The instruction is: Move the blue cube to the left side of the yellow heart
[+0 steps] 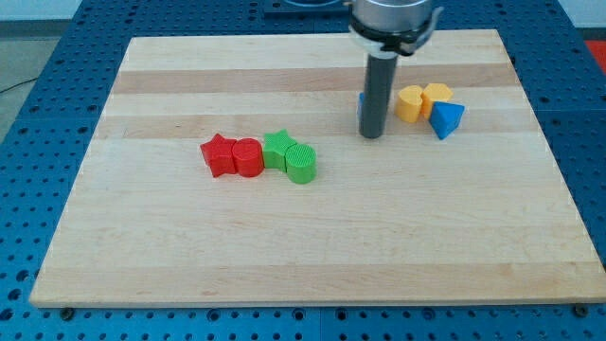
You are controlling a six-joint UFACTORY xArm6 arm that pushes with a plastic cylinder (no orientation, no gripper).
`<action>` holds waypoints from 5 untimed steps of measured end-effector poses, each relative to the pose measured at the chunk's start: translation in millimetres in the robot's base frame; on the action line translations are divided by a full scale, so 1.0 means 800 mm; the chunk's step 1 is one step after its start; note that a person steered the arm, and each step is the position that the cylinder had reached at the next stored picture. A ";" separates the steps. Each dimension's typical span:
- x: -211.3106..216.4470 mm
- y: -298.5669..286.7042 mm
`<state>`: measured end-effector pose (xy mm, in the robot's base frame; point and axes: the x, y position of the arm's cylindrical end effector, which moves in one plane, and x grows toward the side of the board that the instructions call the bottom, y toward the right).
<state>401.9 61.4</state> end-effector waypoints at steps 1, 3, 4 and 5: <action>-0.003 -0.011; -0.007 0.005; -0.010 0.009; -0.015 0.016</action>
